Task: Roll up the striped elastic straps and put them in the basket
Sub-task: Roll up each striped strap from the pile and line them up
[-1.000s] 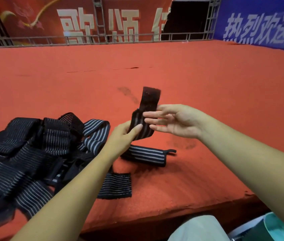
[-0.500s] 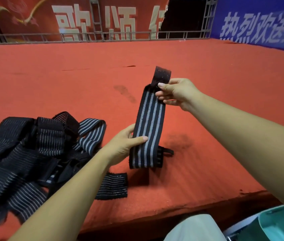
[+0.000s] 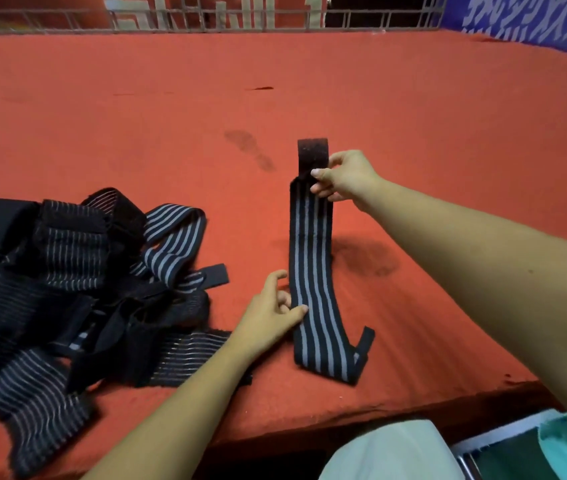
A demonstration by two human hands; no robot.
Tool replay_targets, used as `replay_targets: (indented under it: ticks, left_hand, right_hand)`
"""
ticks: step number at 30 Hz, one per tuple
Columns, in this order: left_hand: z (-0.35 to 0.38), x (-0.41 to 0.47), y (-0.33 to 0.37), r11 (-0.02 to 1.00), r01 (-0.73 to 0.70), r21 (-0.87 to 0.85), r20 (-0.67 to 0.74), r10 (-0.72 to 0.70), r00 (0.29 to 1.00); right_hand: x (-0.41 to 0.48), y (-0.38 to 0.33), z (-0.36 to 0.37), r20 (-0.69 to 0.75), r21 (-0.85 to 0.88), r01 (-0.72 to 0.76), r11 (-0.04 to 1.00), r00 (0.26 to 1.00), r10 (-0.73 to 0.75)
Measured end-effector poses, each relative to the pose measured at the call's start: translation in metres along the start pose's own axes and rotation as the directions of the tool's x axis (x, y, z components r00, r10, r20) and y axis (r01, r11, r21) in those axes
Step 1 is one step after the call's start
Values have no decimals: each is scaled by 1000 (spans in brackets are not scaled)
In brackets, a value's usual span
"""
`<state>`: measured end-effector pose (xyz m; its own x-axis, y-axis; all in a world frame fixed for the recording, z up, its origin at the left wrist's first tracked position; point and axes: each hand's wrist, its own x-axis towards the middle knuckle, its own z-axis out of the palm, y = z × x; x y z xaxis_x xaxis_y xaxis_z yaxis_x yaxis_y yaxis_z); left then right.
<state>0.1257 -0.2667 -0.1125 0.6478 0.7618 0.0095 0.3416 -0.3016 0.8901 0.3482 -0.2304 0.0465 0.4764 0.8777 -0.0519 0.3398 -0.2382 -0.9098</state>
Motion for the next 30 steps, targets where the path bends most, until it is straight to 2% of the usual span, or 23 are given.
replay_targets:
  ticks: [6, 11, 14, 16, 18, 20, 23, 25, 27, 30]
  left_hand:
    - [3, 3, -11, 997, -65, -40, -2, 64, 998]
    - [3, 2, -13, 994, -94, -48, -19, 93, 995]
    - [2, 2, -13, 994, -99, -36, -21, 99, 995]
    - [2, 2, -12, 995, -93, -37, -14, 93, 996]
    - [0, 1, -11, 996, -66, -62, -9, 66, 998]
    - [-1, -1, -9, 996, -31, -82, -15, 30, 999]
    - [0, -4, 1, 978, 39, -203, -37, -48, 998]
    - [0, -6, 14, 925, 148, -351, -23, -166, 986]
    - [-2, -13, 29, 870, 270, -413, 85, -258, 962]
    - [-1, -35, 42, 856, 327, -401, 301, -214, 929]
  right_hand:
    - [60, 41, 36, 53, -119, -82, 990, 995, 89]
    - [78, 82, 53, 58, -119, -133, 984, 988, 140]
    - [56, 98, 48, 55, -251, -5, 968, 998, 19]
    - [25, 106, 41, 135, -344, 94, 934, 990, -50]
    - [-16, 113, 31, 241, -389, 116, 914, 970, -21]
    - [-55, 121, 23, 244, -439, 110, 891, 970, 0]
    - [-103, 129, 18, 159, -335, 15, 942, 987, 40]
    - [-131, 129, 21, 189, -196, -59, 979, 977, 96]
    - [-150, 131, 23, 212, -51, -108, 993, 970, 116]
    - [-162, 132, 25, 128, 132, -169, 977, 980, 152]
